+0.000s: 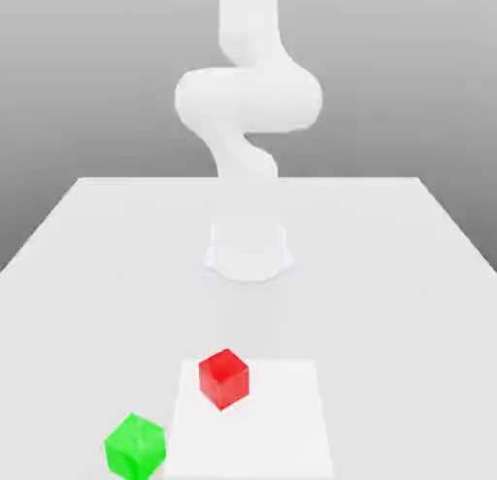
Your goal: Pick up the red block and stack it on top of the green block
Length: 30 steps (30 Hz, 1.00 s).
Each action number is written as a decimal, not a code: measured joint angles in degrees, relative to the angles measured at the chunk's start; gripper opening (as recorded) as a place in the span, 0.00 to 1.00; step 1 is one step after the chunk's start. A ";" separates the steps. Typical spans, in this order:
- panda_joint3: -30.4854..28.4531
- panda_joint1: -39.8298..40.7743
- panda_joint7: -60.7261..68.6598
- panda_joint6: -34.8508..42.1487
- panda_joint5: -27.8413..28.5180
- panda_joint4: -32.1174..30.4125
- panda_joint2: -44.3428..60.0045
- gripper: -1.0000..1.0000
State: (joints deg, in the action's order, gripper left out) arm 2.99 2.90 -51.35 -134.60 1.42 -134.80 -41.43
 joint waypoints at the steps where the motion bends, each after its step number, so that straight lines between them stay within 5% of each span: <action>1: 1.29 1.32 -2.65 -1.33 0.70 -1.40 2.16 0.50; 14: 9.16 13.24 -30.85 -16.68 5.78 -17.71 27.49 0.50; 21: 8.98 14.20 -38.80 -25.04 -0.75 -26.18 38.83 0.50; 30: 6.99 13.42 -43.38 -32.77 3.18 -25.42 48.02 0.50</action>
State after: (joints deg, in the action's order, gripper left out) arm 9.98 16.33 -94.73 -167.37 4.60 -160.22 6.59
